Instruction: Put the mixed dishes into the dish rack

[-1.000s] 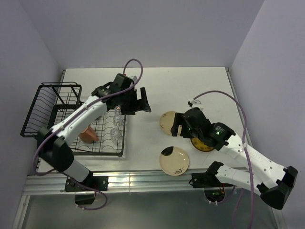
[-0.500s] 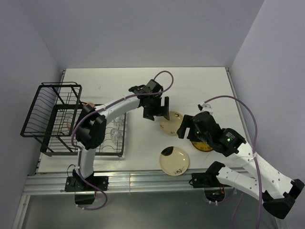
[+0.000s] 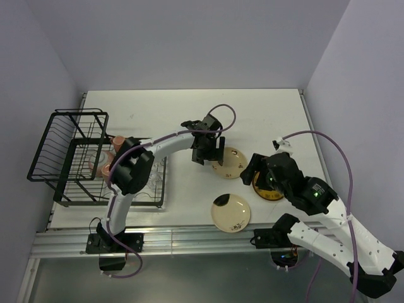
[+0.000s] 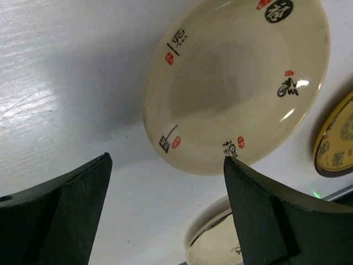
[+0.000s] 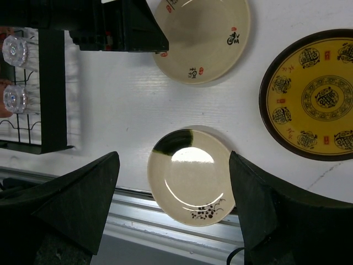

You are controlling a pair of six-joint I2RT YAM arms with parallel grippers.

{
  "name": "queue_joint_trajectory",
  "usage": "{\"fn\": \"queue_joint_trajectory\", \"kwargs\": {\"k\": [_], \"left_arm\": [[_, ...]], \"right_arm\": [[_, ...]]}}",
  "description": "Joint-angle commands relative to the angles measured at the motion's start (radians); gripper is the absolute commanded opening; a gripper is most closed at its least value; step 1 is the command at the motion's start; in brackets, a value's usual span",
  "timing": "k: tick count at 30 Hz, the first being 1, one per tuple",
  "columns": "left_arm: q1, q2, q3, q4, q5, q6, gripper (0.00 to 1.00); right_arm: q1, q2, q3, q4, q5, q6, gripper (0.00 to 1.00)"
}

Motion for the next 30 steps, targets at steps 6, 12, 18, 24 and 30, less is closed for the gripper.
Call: {"fn": "queue_joint_trajectory", "kwargs": {"k": [6, 12, 18, 24, 30], "left_arm": [[-0.035, 0.073, 0.081, 0.019, -0.085, -0.017, 0.8], [-0.074, 0.12, 0.148, -0.006, -0.168, -0.031, 0.71], [-0.087, 0.182, 0.156, -0.049, -0.203, -0.044, 0.65], [-0.087, 0.18, 0.093, -0.017, -0.207, -0.046, 0.26], [-0.078, 0.148, 0.05, 0.005, -0.203, -0.04, 0.0]], "right_arm": [[-0.006, -0.054, -0.015, -0.042, 0.038, 0.029, 0.88], [-0.008, -0.085, -0.035, -0.058, 0.034, 0.048, 0.87], [-0.008, -0.1, -0.023, -0.079, 0.041, 0.049, 0.87], [-0.008, -0.106, -0.018, -0.091, 0.049, 0.045, 0.87], [-0.008, -0.097, -0.009, -0.09, 0.041, 0.033, 0.87]]}}
